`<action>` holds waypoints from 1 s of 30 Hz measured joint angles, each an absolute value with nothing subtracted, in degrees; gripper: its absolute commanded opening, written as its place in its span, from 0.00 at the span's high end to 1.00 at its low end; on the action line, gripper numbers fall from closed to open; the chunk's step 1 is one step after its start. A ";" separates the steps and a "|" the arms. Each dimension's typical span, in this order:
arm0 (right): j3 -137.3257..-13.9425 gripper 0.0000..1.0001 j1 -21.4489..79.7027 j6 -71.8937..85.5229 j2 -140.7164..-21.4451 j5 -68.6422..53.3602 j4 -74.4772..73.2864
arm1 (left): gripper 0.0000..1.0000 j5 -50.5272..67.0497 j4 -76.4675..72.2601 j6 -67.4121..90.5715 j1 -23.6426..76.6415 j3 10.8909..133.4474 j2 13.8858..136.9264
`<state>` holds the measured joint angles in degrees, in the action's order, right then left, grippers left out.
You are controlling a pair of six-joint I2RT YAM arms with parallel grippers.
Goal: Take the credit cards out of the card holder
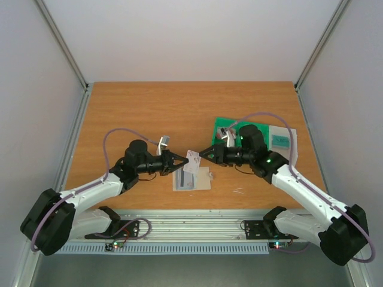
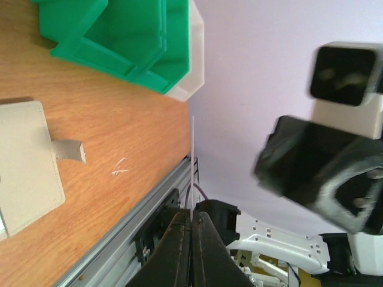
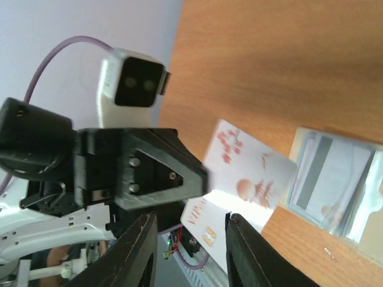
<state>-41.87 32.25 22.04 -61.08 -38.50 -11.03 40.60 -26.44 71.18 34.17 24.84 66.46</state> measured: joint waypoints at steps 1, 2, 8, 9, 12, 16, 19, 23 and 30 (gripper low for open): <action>-43.77 0.64 31.97 20.10 -60.64 -38.33 -13.34 | 1.00 41.15 -23.77 69.10 34.17 25.58 66.04; -45.21 0.63 31.64 18.48 -60.36 -38.35 -15.11 | 1.00 41.43 -22.24 67.44 34.17 26.04 65.76; -50.35 0.59 29.78 9.28 -61.19 -40.88 -25.54 | 1.00 45.69 -12.69 55.59 34.17 29.54 64.14; -51.24 0.58 29.67 8.05 -61.95 -41.65 -27.11 | 1.00 46.35 -12.27 54.70 34.17 29.61 64.01; -53.76 0.56 29.61 5.08 -64.16 -44.07 -30.59 | 1.00 48.90 -11.38 52.60 34.17 29.69 63.77; -55.70 0.52 29.61 1.32 -65.95 -47.09 -33.56 | 1.00 52.21 -10.61 51.46 34.17 30.04 63.79; -55.92 0.51 29.61 -0.19 -67.00 -48.25 -34.81 | 1.00 54.06 -10.41 50.89 34.17 30.63 63.81; -55.92 0.51 29.61 -1.04 -68.07 -48.88 -35.88 | 1.00 55.77 -9.91 50.43 34.17 31.59 63.81; -55.75 0.56 29.58 -1.19 -68.20 -50.13 -35.97 | 1.00 57.21 -8.95 49.21 34.17 32.77 63.77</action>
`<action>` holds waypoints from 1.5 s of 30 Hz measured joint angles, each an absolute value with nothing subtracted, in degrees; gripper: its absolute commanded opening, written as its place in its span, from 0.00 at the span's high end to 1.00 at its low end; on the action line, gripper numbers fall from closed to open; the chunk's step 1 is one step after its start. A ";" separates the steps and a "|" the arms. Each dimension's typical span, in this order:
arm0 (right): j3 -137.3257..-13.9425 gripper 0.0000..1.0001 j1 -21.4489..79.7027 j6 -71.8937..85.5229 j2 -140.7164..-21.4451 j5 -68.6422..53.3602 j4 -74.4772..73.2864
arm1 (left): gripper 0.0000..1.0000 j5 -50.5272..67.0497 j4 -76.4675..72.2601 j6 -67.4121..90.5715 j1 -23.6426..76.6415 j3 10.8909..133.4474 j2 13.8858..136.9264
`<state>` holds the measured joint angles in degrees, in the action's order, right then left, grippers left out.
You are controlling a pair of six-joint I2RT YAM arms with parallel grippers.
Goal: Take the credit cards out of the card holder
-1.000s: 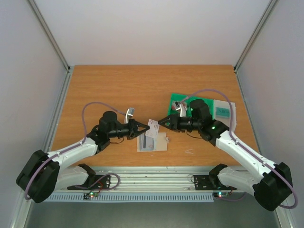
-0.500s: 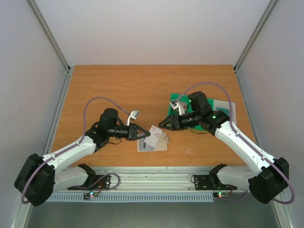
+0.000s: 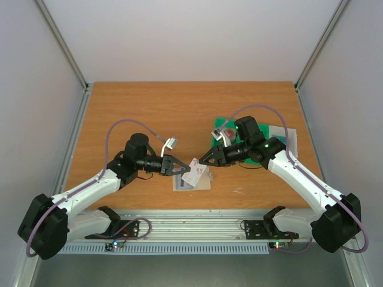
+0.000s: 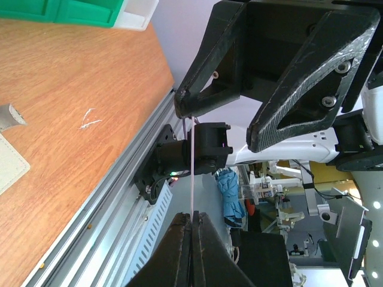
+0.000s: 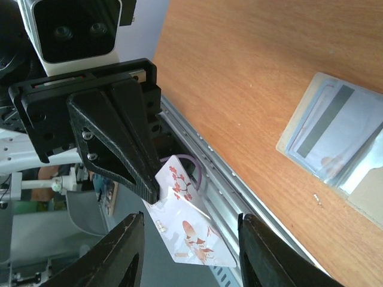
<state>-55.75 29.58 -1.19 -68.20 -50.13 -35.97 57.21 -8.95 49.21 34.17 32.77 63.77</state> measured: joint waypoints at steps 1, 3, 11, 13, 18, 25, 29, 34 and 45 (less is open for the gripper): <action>-55.61 0.57 29.58 -1.17 -68.20 -50.52 -35.77 | 1.00 57.36 -8.95 49.17 34.17 32.80 63.77; -55.24 0.58 29.58 -1.13 -68.20 -51.11 -35.40 | 1.00 57.65 -8.93 49.01 34.17 32.80 63.77; -54.54 0.65 29.56 -1.13 -68.20 -52.51 -35.14 | 1.00 58.06 -8.75 48.95 34.17 32.91 63.33; -54.24 0.70 29.56 -1.08 -68.20 -52.53 -35.11 | 1.00 58.08 -8.75 48.95 34.17 32.91 63.11; -53.98 0.81 29.56 -1.04 -68.20 -52.51 -35.07 | 1.00 58.08 -8.78 48.99 34.17 32.91 63.00; -53.17 0.99 29.56 -0.64 -67.55 -52.58 -34.00 | 1.00 57.56 -8.49 49.01 34.17 32.88 62.94; -52.49 0.99 29.56 -0.27 -65.73 -52.42 -32.53 | 0.83 57.17 -8.36 49.21 34.17 32.88 62.92; -51.68 0.99 29.56 1.54 -65.41 -51.81 -31.40 | 0.42 54.92 -7.09 48.71 34.17 32.91 62.89; -51.33 0.99 29.56 4.86 -62.83 -39.48 -32.93 | 0.01 41.63 7.29 41.93 34.17 37.67 60.25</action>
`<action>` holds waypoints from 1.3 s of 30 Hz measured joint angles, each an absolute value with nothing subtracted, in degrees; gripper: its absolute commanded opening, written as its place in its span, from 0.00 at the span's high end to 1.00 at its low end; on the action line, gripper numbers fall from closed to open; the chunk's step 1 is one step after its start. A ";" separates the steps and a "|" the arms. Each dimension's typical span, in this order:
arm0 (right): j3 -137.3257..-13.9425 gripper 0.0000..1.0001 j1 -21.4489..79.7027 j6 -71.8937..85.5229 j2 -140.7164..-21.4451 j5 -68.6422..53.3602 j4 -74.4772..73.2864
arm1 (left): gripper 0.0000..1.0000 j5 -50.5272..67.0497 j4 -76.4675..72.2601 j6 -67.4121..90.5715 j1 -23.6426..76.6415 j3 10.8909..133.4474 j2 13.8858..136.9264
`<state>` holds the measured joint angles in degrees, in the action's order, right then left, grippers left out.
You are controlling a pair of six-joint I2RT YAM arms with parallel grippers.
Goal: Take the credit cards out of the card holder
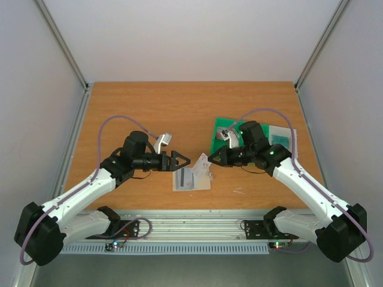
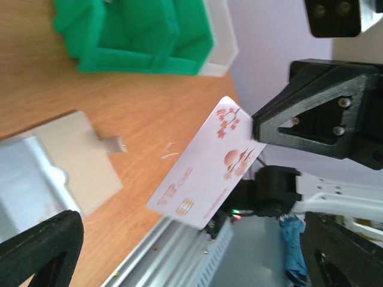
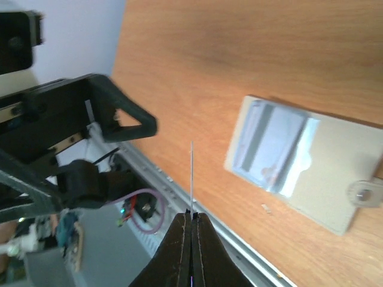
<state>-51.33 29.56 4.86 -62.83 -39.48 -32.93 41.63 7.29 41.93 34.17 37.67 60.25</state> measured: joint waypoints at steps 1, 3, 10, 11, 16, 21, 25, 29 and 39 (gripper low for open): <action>-51.44 0.99 29.50 4.91 -62.81 -37.65 -33.69 | 0.01 40.40 8.34 41.36 34.17 38.06 60.18; -51.75 0.99 29.26 4.91 -63.00 -34.30 -35.22 | 0.01 37.52 11.35 40.03 34.17 38.70 59.75; -53.21 0.99 26.41 5.17 -63.94 -21.63 -37.34 | 0.01 29.95 20.16 35.62 34.17 40.07 57.60; -53.21 0.99 25.93 5.30 -64.01 -19.55 -37.36 | 0.01 29.28 20.82 35.09 34.17 40.07 57.23; -53.28 0.99 21.28 5.91 -65.19 -11.97 -36.88 | 0.01 27.92 22.68 33.39 34.17 40.07 56.45; -53.39 0.99 14.85 6.35 -65.36 -8.10 -34.02 | 0.01 27.27 23.99 32.10 34.17 40.05 56.38; -54.30 0.99 11.33 6.94 -66.89 -5.98 -30.85 | 0.01 26.22 25.21 30.74 34.17 40.07 56.38; -55.27 0.99 9.04 6.74 -69.19 -3.57 -27.40 | 0.01 26.04 26.79 29.43 34.17 40.07 56.34; -56.12 0.99 4.38 1.72 -73.41 2.15 -23.16 | 0.01 25.69 28.08 28.91 34.17 40.07 55.75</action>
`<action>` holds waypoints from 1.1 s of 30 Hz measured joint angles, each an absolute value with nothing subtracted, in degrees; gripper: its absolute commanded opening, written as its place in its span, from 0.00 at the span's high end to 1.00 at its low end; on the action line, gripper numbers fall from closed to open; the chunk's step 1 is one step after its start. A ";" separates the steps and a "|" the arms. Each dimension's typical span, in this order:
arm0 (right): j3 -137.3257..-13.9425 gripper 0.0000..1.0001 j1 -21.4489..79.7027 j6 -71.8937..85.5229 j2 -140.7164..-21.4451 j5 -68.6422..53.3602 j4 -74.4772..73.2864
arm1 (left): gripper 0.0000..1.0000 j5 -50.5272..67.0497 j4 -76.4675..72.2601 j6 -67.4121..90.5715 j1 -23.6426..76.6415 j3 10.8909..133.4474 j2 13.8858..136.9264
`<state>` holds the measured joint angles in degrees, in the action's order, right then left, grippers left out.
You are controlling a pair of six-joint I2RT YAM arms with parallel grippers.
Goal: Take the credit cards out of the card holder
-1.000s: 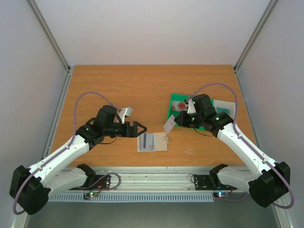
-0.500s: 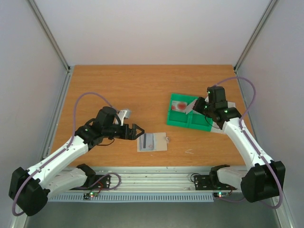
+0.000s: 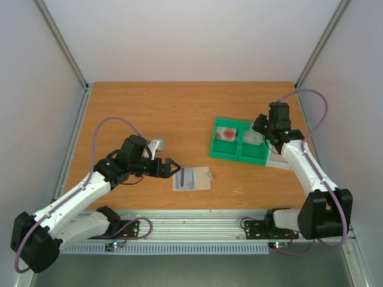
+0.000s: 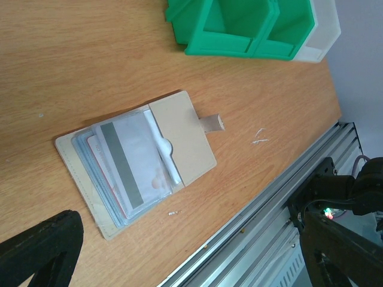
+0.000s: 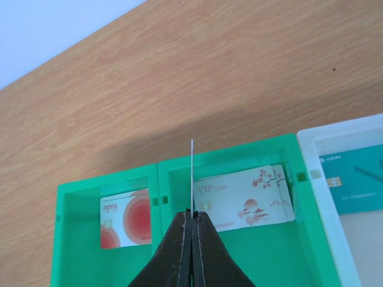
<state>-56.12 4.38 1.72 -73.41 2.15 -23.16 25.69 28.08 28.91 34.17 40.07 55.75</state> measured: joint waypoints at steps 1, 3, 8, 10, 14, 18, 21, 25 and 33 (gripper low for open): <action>-56.12 0.99 4.27 1.02 -73.58 2.50 -22.87 | 0.01 25.69 28.08 28.93 34.17 40.07 55.72; -56.10 0.99 3.92 -0.21 -73.89 2.96 -22.02 | 0.01 25.71 28.10 29.08 34.17 40.05 55.48; -54.08 0.99 1.80 -1.69 -74.28 2.28 -17.61 | 0.01 26.02 28.12 29.15 34.17 40.05 54.98; -52.58 0.99 1.34 -1.80 -74.43 1.15 -15.70 | 0.01 26.46 28.14 29.32 34.17 40.05 54.98; -49.08 0.99 -0.47 -1.52 -75.31 -2.55 -10.94 | 0.01 26.83 28.03 29.98 34.17 39.44 54.46; -47.00 0.99 -1.26 -0.89 -76.53 -5.13 -6.33 | 0.01 26.87 28.08 30.68 34.17 38.48 53.74; -46.65 0.99 -1.34 -0.47 -77.87 -6.15 -3.81 | 0.01 26.85 28.10 30.94 34.17 38.46 53.54; -45.43 0.99 -1.37 0.75 -78.24 -7.38 -1.45 | 0.01 26.79 28.12 31.05 34.17 38.46 53.47; -45.04 0.99 -1.45 -0.80 -74.63 -8.73 -3.97 | 0.01 26.65 28.25 31.03 34.17 38.46 53.15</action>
